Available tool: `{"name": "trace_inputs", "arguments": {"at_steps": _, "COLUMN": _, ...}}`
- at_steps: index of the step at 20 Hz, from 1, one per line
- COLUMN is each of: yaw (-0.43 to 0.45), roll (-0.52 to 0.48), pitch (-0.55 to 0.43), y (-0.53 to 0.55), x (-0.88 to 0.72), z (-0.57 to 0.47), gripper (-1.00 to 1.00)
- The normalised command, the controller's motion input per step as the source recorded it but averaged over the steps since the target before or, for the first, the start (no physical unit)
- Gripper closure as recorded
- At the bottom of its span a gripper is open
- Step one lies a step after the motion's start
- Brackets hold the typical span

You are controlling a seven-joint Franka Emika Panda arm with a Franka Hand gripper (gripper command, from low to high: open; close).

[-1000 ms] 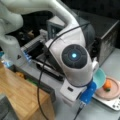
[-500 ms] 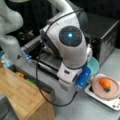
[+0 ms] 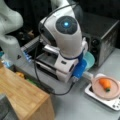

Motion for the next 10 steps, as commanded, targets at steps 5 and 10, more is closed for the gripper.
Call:
{"name": "trace_inputs", "arguments": {"at_steps": 5, "yaw": -0.087, "roll": -0.098, "pitch": -0.211, "y": 0.1, "x": -0.66, "z": 0.02, "gripper": 1.0}}
{"name": "trace_inputs", "arguments": {"at_steps": 10, "yaw": -0.1, "roll": -0.035, "pitch": -0.209, "y": 0.14, "x": -0.58, "z": -0.1, "gripper": 1.0}}
